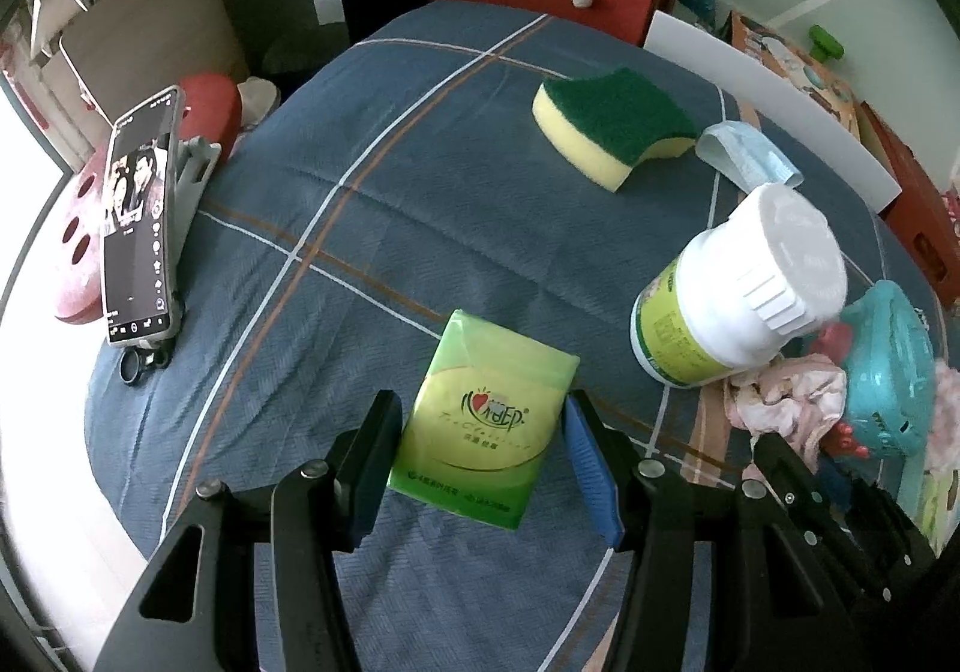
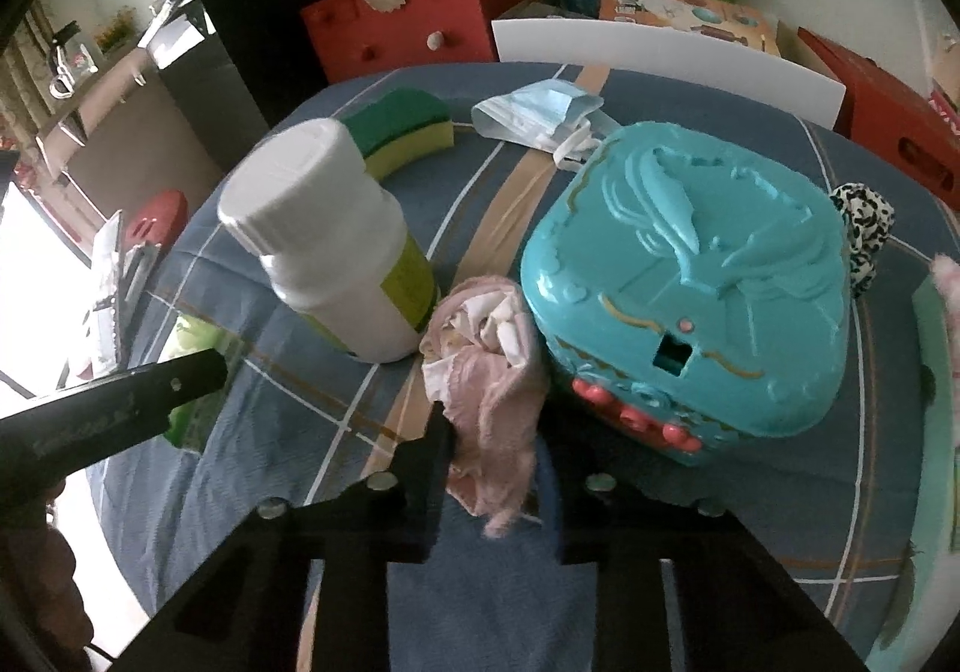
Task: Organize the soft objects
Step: 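Reach right tool to pink floral cloth beside teal box and close on it, then lift the pink floral cloth up off the bed with the right tool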
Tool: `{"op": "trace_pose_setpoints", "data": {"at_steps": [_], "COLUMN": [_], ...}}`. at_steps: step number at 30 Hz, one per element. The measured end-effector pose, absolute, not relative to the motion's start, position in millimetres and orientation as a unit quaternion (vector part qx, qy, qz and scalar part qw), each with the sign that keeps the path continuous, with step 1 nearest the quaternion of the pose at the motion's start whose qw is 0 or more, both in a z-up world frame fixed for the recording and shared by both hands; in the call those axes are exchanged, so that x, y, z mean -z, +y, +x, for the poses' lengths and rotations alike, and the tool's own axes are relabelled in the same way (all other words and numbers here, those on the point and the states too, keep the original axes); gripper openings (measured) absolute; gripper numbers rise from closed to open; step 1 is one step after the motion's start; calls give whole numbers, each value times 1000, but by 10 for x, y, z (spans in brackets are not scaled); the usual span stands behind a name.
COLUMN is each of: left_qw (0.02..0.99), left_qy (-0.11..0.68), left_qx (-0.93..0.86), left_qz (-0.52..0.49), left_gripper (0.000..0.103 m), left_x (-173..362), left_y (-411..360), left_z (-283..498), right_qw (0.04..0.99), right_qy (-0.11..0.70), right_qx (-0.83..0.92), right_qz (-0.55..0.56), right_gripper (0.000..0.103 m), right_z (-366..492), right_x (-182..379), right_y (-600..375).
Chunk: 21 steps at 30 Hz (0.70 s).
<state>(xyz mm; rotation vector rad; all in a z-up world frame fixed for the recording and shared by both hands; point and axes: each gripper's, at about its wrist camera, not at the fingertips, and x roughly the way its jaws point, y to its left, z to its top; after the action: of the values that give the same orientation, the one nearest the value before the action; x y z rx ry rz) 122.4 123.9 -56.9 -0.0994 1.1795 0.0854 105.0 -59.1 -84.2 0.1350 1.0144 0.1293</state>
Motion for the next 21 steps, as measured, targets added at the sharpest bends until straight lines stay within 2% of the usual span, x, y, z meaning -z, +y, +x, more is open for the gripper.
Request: {"op": "trace_pose_setpoints", "data": {"at_steps": [3, 14, 21], "left_qw": [832, 849, 867], "left_qy": [551, 525, 495], "left_qx": [-39, -37, -37], "left_qz": [-47, -45, -40], "left_gripper": [57, 57, 57], "left_x": [523, 278, 26], "left_y": [1235, 1200, 1151], "left_z": [1210, 1137, 1046], "right_qw": [871, 883, 901], "right_qy": [482, 455, 412], "right_qx": [-67, -86, -101], "right_qz": [66, 79, 90], "right_gripper": [18, 17, 17], "right_z": [1002, 803, 640], "right_x": [793, 505, 123], "right_y": [-592, -620, -637]}}
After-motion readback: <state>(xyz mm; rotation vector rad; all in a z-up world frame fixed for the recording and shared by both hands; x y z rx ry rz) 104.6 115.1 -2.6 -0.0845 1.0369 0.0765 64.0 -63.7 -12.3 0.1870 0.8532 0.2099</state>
